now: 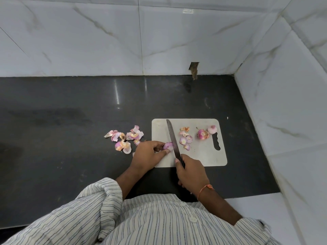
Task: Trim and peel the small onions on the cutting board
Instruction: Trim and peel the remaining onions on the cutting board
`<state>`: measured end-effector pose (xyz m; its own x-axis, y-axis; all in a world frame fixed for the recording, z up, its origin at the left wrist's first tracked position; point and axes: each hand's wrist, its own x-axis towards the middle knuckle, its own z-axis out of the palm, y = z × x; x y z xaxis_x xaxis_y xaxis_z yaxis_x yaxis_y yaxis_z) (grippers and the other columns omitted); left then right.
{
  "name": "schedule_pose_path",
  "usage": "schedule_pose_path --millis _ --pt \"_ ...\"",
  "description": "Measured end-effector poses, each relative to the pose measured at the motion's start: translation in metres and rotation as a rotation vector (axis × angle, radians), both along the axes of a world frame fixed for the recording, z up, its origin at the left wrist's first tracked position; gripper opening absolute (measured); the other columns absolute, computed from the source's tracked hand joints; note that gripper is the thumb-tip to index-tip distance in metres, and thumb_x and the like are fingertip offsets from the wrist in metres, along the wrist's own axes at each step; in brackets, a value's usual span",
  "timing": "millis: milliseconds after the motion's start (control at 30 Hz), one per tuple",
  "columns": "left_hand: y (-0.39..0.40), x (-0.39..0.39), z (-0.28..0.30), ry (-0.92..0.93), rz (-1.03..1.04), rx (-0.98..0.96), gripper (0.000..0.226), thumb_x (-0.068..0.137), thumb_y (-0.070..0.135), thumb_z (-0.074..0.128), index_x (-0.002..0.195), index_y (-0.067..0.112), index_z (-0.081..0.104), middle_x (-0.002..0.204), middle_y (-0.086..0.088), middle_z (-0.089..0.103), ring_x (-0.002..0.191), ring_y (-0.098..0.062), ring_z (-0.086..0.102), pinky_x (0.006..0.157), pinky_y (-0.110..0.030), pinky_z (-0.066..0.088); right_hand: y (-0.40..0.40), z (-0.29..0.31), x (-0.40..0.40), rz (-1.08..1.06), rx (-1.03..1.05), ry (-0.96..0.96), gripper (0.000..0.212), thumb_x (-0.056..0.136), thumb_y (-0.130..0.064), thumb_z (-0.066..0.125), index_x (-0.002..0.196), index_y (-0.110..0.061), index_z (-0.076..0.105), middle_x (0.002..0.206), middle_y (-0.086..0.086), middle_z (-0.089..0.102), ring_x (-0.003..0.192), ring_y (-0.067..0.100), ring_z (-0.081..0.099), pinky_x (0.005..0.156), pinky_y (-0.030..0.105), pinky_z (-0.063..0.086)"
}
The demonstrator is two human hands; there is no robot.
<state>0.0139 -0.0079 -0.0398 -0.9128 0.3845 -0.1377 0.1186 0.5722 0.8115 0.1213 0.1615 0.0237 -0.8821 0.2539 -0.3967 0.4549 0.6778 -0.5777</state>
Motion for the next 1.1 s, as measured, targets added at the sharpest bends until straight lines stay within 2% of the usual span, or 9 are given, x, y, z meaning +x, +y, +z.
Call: schedule_pose_path --millis 167,300,433,567,733,833,900,967,1100 --pt "0.002 -0.002 0.000 -0.069 0.030 0.032 0.035 0.085 0.045 0.088 0.112 0.024 0.084 0.094 0.016 0.081 0.085 0.002 0.074 0.082 -0.027 0.063 0.003 -0.008 0.007 -0.144 -0.103 0.108 0.025 0.107 -0.044 0.047 0.086 -0.032 0.054 0.069 -0.002 0.068 0.056 0.016 0.069 0.062 0.048 0.062" --pt "0.001 -0.002 0.002 -0.136 0.101 0.097 0.028 0.085 0.036 0.091 0.109 0.024 0.084 0.090 0.015 0.081 0.083 -0.001 0.074 0.080 -0.020 0.059 0.016 -0.016 0.007 -0.219 -0.070 0.098 0.026 0.106 -0.044 0.050 0.085 -0.029 0.056 0.068 -0.004 0.065 0.063 0.019 0.067 0.065 0.044 0.061" --pt "-0.006 0.000 0.015 -0.162 0.084 0.217 0.024 0.089 0.029 0.088 0.112 0.026 0.083 0.099 0.018 0.081 0.092 -0.003 0.076 0.084 -0.021 0.060 0.025 -0.023 0.008 -0.154 -0.008 0.061 0.031 0.106 -0.042 0.053 0.082 -0.022 0.056 0.076 -0.003 0.062 0.074 0.015 0.060 0.071 0.037 0.051" --pt "-0.015 0.005 0.038 -0.186 0.084 0.316 0.022 0.090 0.027 0.087 0.111 0.031 0.083 0.098 0.015 0.082 0.091 -0.011 0.075 0.083 -0.029 0.060 0.030 -0.026 0.009 -0.061 0.085 0.017 0.015 0.103 -0.044 0.056 0.111 -0.032 0.060 0.103 -0.015 0.066 0.093 0.012 0.063 0.080 0.033 0.053" --pt "-0.031 0.012 0.045 -0.170 0.091 0.410 0.030 0.087 0.045 0.086 0.116 0.035 0.082 0.092 -0.003 0.079 0.088 -0.038 0.071 0.083 -0.057 0.062 0.029 -0.019 0.007 0.001 0.237 -0.002 0.056 0.097 -0.042 0.062 0.148 -0.025 0.047 0.135 0.000 0.056 0.118 0.026 0.058 0.100 0.040 0.053" --pt "-0.036 0.015 0.051 -0.118 0.087 0.440 0.034 0.087 0.050 0.084 0.117 0.034 0.082 0.083 -0.016 0.072 0.080 -0.042 0.065 0.077 -0.057 0.058 0.021 -0.001 -0.002 0.036 0.305 0.062 0.059 0.098 -0.041 0.062 0.151 -0.021 0.045 0.149 0.001 0.043 0.130 0.027 0.046 0.106 0.040 0.048" --pt "-0.035 0.017 0.058 -0.102 0.070 0.462 0.033 0.087 0.047 0.084 0.116 0.033 0.082 0.081 -0.016 0.070 0.076 -0.035 0.065 0.078 -0.054 0.058 0.012 0.014 -0.011 0.017 0.140 0.192 0.055 0.097 -0.043 0.064 0.148 -0.025 0.051 0.148 -0.005 0.048 0.133 0.020 0.048 0.109 0.038 0.049" --pt "-0.032 0.019 0.063 -0.105 0.056 0.476 0.031 0.088 0.043 0.085 0.116 0.031 0.082 0.080 -0.008 0.071 0.074 -0.025 0.065 0.078 -0.050 0.057 0.004 0.028 -0.019 -0.027 -0.164 0.267 0.045 0.099 -0.040 0.068 0.143 -0.031 0.058 0.140 -0.015 0.058 0.122 0.009 0.060 0.104 0.034 0.054" --pt "-0.026 0.020 0.069 -0.125 0.103 0.512 0.029 0.089 0.040 0.087 0.116 0.030 0.083 0.079 0.009 0.070 0.071 -0.026 0.058 0.074 -0.043 0.055 -0.005 0.047 -0.024 -0.115 -0.621 0.256 0.036 0.103 -0.018 0.067 0.137 -0.030 0.067 0.128 -0.014 0.073 0.112 0.017 0.069 0.084 0.042 0.066"
